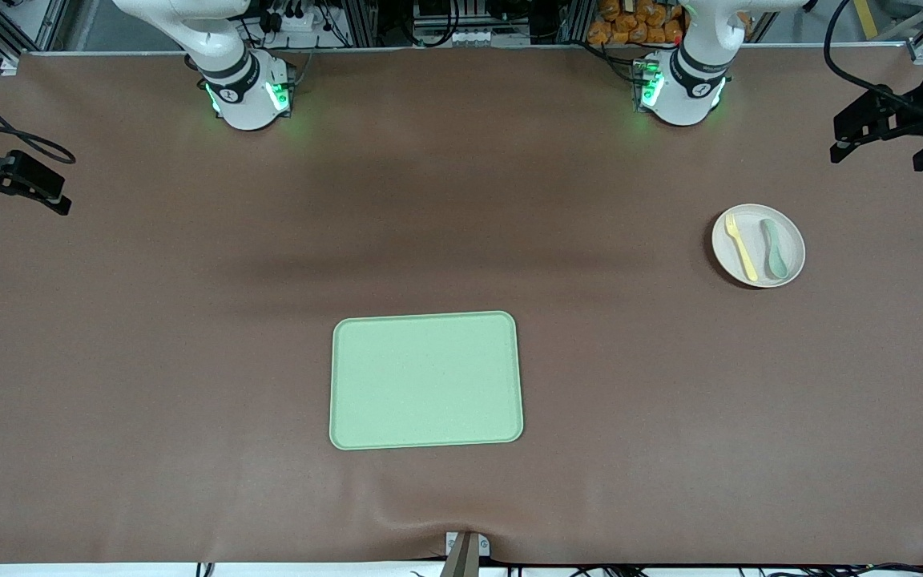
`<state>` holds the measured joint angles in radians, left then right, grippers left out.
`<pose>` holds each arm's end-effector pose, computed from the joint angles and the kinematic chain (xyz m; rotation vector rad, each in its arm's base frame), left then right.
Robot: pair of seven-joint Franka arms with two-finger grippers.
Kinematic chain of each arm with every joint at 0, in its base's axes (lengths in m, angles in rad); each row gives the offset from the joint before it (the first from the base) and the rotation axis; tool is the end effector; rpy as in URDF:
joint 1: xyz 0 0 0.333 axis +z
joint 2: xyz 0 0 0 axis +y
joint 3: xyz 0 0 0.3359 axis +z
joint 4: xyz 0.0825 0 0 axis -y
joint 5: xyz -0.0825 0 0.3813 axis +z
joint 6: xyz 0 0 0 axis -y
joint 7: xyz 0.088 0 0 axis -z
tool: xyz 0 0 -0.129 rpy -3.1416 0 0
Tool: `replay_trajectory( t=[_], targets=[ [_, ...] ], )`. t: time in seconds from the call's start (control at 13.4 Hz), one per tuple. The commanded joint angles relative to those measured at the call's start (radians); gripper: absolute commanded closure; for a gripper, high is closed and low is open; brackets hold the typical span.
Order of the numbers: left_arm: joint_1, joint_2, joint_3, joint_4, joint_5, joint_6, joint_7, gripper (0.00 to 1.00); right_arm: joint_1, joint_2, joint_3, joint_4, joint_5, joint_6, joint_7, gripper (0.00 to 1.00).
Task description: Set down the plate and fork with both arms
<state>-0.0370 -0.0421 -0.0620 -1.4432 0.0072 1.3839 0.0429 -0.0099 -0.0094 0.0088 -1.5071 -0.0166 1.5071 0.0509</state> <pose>0.5135 -0.0509 0.6873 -3.1236 0.2199 0.0266 0.5428 -0.0028 0.6516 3.1240 -0.0830 0.0153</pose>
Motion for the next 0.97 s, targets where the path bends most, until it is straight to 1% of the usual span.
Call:
replay_trajectory(
  t=[0.0,0.15,0.3,0.89],
  targets=[
    [-0.007,-0.012,0.007,-0.011,-0.018,0.011,-0.002,0.00,-0.013,-0.001,0.010,0.016,-0.011,-0.016,0.004,0.00],
    [-0.009,-0.013,0.004,-0.010,-0.018,0.011,0.003,0.00,-0.013,-0.001,0.010,0.016,-0.009,-0.016,0.003,0.00],
    [-0.007,-0.013,-0.015,-0.010,-0.018,0.011,0.005,0.00,-0.013,-0.001,0.010,0.016,-0.011,-0.016,0.003,0.00],
    [0.003,-0.007,-0.013,-0.003,-0.018,0.014,0.005,0.00,-0.013,-0.001,0.010,0.016,-0.009,-0.016,0.003,0.00]
  ],
)
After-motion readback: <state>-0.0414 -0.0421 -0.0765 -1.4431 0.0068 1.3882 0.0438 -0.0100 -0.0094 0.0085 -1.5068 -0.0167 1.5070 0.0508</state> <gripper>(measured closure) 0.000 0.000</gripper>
